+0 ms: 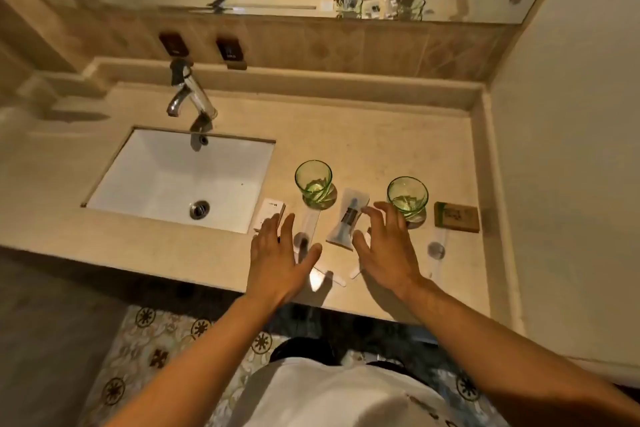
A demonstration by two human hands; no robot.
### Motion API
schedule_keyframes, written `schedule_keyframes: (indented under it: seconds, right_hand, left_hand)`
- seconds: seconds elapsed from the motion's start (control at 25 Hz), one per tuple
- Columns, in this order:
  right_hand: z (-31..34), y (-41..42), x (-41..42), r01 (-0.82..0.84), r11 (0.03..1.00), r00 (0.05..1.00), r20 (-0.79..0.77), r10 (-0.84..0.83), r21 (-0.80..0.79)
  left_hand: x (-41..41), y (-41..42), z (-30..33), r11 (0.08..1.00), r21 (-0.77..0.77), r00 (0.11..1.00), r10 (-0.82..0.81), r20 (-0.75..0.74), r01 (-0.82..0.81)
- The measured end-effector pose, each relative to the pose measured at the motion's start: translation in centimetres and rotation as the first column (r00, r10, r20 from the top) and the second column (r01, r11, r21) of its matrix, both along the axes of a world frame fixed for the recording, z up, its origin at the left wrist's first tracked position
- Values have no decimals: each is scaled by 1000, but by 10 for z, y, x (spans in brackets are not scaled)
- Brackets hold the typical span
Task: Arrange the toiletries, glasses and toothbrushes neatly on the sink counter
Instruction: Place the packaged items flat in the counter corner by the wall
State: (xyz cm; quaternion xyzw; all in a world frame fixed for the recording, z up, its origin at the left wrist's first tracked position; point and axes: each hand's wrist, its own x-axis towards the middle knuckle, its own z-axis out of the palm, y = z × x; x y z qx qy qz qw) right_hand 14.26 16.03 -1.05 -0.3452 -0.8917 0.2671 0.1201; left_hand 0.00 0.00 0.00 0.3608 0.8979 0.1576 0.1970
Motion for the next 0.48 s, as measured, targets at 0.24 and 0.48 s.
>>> schedule_keyframes:
  seconds: [0.24, 0.48]
  right_hand:
    - [-31, -26, 14, -29, 983, 993, 108, 49, -179]
    - [-43, -50, -29, -152, 907, 931, 250, 264, -392]
  left_hand:
    - [-9, -30, -45, 986, 62, 975, 144, 171, -157]
    - [-29, -44, -66, 962, 38, 926, 249, 284, -270]
